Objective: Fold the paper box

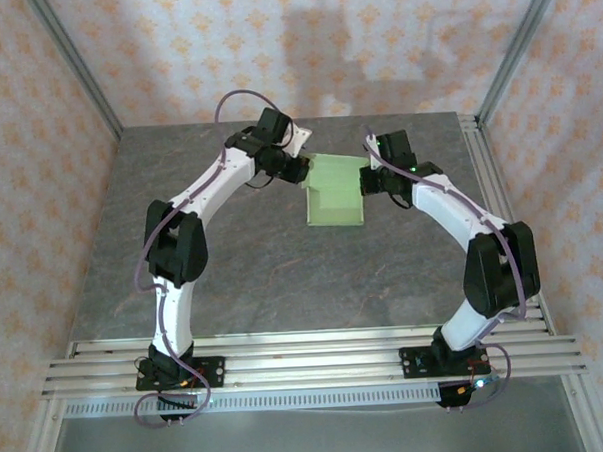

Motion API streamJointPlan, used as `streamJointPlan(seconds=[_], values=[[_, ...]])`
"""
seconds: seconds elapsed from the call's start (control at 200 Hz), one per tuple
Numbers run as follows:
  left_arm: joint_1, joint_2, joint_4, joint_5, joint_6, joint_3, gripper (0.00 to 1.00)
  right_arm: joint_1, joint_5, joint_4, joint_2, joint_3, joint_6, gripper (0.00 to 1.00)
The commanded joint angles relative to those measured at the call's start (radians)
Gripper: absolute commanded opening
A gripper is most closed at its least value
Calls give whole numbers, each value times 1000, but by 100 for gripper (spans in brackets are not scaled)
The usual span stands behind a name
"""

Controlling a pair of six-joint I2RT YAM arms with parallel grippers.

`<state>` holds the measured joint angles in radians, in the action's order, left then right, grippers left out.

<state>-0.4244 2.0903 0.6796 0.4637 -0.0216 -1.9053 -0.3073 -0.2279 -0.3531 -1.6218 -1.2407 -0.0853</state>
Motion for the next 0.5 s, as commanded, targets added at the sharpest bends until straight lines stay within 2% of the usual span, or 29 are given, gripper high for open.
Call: streamJointPlan(seconds=[0.0, 0.11, 0.35, 0.495], values=[[-26, -18, -53, -95, 121, -3, 0, -13, 99, 140, 33, 39, 134, 0], [-49, -1, -74, -165, 158, -14, 0, -46, 157, 220, 42, 88, 187, 0], [-54, 2, -200, -189, 265, 41, 0, -57, 301, 362, 64, 200, 275, 0], [-63, 10, -259, -184, 289, 68, 0, -62, 325, 451, 72, 251, 264, 0]])
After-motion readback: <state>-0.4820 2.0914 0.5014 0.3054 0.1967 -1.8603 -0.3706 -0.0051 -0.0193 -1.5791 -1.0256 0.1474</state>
